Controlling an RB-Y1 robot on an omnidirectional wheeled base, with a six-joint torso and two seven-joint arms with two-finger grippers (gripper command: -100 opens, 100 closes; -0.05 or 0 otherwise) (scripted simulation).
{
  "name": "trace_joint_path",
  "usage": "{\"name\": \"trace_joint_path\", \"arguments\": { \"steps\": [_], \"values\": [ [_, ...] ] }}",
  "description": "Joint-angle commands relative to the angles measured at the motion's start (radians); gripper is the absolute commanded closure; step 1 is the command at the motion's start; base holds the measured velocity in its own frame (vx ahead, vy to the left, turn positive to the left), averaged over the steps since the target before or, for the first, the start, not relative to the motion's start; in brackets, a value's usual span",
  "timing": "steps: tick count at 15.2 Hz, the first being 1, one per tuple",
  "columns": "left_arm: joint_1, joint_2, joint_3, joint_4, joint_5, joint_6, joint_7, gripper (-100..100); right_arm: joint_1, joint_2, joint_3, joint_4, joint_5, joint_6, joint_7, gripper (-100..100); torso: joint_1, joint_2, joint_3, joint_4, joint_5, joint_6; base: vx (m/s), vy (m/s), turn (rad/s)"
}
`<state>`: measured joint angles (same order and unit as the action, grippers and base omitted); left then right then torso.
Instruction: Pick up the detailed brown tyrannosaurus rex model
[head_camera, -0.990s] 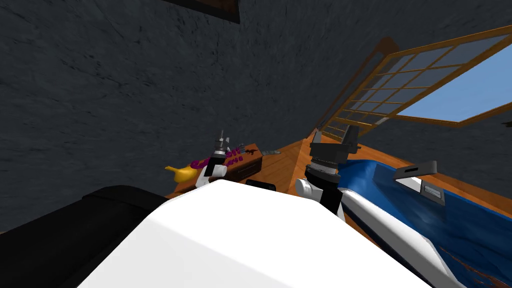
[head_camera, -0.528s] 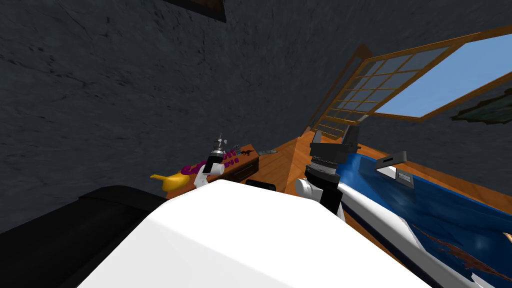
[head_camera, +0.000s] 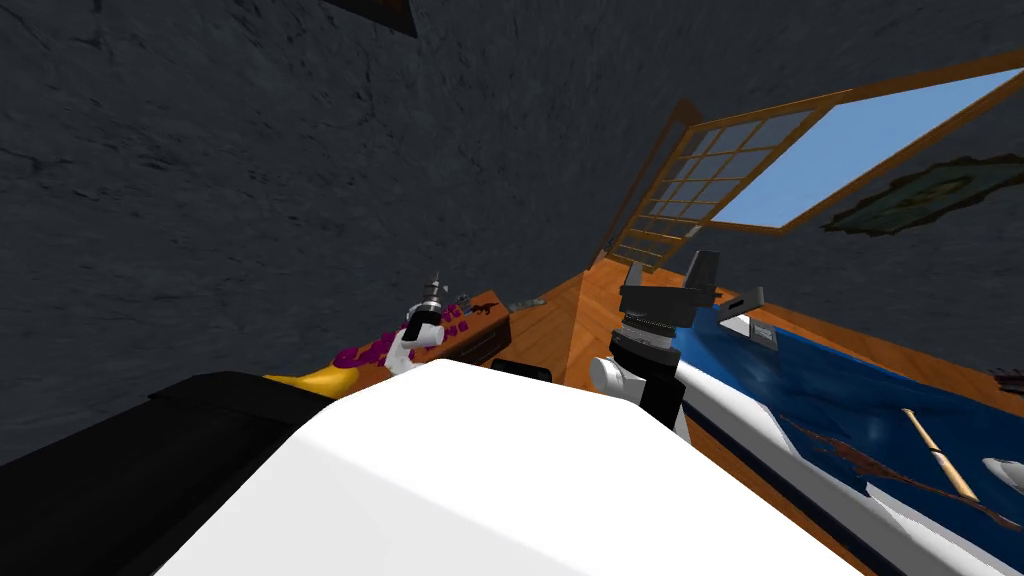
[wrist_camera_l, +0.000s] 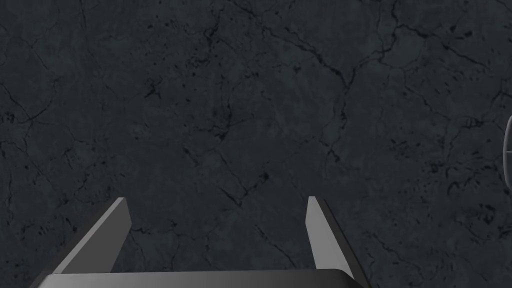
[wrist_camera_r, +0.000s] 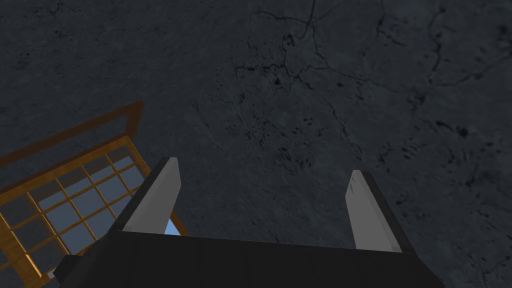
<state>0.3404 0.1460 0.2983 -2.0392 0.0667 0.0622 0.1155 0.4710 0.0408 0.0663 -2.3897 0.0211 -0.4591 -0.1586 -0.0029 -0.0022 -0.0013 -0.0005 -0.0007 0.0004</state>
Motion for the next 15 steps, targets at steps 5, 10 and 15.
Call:
{"name": "trace_joint_path", "arguments": {
  "steps": [5,10,15],
  "values": [
    [-0.024,0.005,0.071,0.065,0.01,0.123,0.014,-100,0.0,0.0,0.0,0.0,0.0,0.0,0.0,0,-0.001,-0.001,-0.001,0.0,0.0,0.0,0.049,-0.044,-0.188],
    [-0.04,0.006,0.145,0.15,0.016,0.234,0.035,-100,0.0,0.0,0.0,0.0,0.0,0.0,0.0,0,-0.002,-0.002,-0.001,-0.001,0.0,0.0,0.067,-0.051,-0.189],
    [-0.045,0.004,0.191,0.211,0.018,0.327,0.053,-100,0.0,0.0,0.0,0.0,0.0,0.0,0.0,0,-0.002,-0.003,-0.002,-0.001,0.0,0.0,0.084,-0.047,-0.174]
  ]
}}
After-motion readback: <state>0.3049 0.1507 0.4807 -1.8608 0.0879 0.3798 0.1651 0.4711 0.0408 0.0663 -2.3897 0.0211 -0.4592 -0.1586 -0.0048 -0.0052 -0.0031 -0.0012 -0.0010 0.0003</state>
